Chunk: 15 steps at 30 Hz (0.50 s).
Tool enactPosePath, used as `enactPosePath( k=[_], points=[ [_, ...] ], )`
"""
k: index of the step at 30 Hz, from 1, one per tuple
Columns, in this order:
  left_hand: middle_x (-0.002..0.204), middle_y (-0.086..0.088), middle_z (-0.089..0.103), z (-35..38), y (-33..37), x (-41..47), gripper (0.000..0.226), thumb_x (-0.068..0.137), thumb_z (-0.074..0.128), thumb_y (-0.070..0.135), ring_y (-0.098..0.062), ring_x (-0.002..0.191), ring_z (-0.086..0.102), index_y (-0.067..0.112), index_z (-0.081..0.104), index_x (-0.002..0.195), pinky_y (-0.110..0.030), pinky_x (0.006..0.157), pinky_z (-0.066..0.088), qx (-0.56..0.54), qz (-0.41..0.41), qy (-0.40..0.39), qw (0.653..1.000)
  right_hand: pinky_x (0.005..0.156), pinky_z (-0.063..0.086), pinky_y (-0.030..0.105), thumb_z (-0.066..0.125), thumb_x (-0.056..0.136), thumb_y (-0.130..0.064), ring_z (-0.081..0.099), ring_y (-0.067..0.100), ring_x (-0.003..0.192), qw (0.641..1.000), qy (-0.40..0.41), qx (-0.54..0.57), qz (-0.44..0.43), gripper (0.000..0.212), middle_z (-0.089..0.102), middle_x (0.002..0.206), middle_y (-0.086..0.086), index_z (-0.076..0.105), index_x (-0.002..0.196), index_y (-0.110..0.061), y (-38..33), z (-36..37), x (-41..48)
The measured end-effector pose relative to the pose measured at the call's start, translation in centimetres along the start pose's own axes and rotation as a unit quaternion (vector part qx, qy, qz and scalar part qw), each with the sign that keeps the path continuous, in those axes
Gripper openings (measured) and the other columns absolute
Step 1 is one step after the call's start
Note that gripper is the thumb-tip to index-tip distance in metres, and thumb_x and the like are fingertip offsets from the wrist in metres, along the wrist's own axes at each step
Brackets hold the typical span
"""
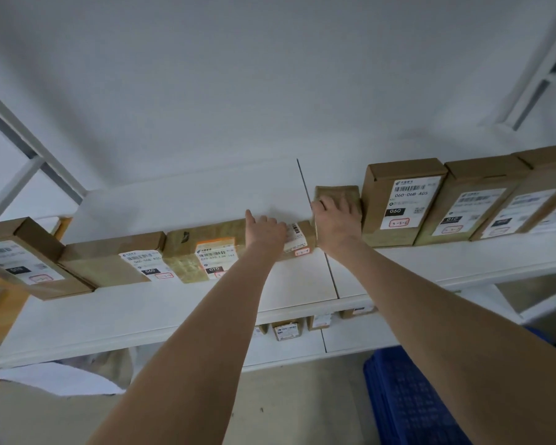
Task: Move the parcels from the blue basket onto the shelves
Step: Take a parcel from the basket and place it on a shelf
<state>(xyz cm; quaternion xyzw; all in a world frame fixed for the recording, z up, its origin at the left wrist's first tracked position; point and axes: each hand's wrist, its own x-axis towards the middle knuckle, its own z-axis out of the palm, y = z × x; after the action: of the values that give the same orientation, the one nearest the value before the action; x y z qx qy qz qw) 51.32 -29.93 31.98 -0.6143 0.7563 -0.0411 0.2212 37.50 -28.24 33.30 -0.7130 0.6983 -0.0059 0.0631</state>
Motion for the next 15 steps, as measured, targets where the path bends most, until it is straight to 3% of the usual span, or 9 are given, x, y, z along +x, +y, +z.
enactPosePath(
  k=[2, 6, 9, 11, 13, 15],
  points=[
    [0.134, -0.003, 0.049, -0.2, 0.1, 0.1, 0.051, 0.088, 0.054, 0.016, -0.024, 0.131, 0.039, 0.022, 0.04, 0.137, -0.055, 0.116, 0.007, 0.009, -0.006, 0.01, 1.0, 0.106, 0.033, 0.046, 0.064, 0.077, 0.0, 0.028, 0.031, 0.134, 1.0, 0.021, 0.006, 0.005, 0.069, 0.034, 0.139, 0.001, 0.036, 0.137, -0.022, 0.2, 0.1, -0.2],
    [0.134, -0.003, 0.048, -0.2, 0.3, 0.0, 0.057, 0.086, 0.058, 0.015, -0.025, 0.13, 0.04, 0.021, 0.037, 0.139, -0.053, 0.116, 0.009, -0.004, -0.013, 0.027, 1.0, 0.1, 0.036, 0.039, 0.064, 0.081, -0.008, 0.04, 0.024, 0.124, 0.997, 0.077, 0.006, -0.019, 0.051, 0.044, 0.129, 0.0, 0.048, 0.127, -0.024, 0.2, 0.5, -0.5],
    [0.139, -0.004, 0.044, 0.0, 0.0, -0.1, 0.058, 0.088, 0.057, 0.021, -0.026, 0.133, 0.036, 0.023, 0.034, 0.141, -0.054, 0.116, 0.012, -0.014, -0.017, 0.028, 0.999, 0.1, 0.04, 0.039, 0.069, 0.078, -0.009, 0.044, 0.025, 0.122, 0.996, 0.08, 0.019, -0.028, 0.058, 0.045, 0.131, 0.003, 0.045, 0.13, -0.019, 0.1, 0.2, -0.1],
    [0.146, -0.007, 0.035, 0.0, -0.9, -0.2, 0.073, 0.084, 0.064, 0.036, -0.027, 0.139, 0.026, 0.025, 0.025, 0.145, -0.057, 0.114, 0.014, -0.012, -0.019, 0.025, 0.999, 0.107, 0.036, 0.041, 0.071, 0.075, -0.01, 0.038, 0.028, 0.128, 0.997, 0.068, 0.002, -0.028, 0.068, 0.04, 0.137, 0.006, 0.04, 0.135, -0.016, 0.4, -0.2, 0.2],
    [0.152, -0.01, 0.021, -0.2, -2.2, -0.6, 0.1, 0.075, 0.071, 0.05, -0.031, 0.144, 0.012, 0.024, 0.01, 0.15, -0.061, 0.111, 0.015, -0.008, -0.034, -0.012, 0.999, 0.116, 0.023, 0.043, 0.07, 0.077, -0.011, 0.024, 0.034, 0.139, 0.998, 0.042, -0.03, -0.026, 0.072, 0.031, 0.146, 0.011, 0.036, 0.14, -0.015, 0.7, -0.3, 0.2],
    [0.152, -0.01, 0.019, -0.4, -3.6, -1.1, 0.109, 0.072, 0.075, 0.048, -0.033, 0.144, 0.012, 0.024, 0.004, 0.151, -0.063, 0.107, 0.02, -0.024, -0.064, -0.044, 0.997, 0.12, 0.013, 0.044, 0.069, 0.079, -0.011, 0.011, 0.039, 0.145, 1.0, 0.007, -0.019, 0.001, 0.077, 0.018, 0.155, 0.016, 0.029, 0.145, -0.018, 0.7, -0.3, -0.1]
  ],
)
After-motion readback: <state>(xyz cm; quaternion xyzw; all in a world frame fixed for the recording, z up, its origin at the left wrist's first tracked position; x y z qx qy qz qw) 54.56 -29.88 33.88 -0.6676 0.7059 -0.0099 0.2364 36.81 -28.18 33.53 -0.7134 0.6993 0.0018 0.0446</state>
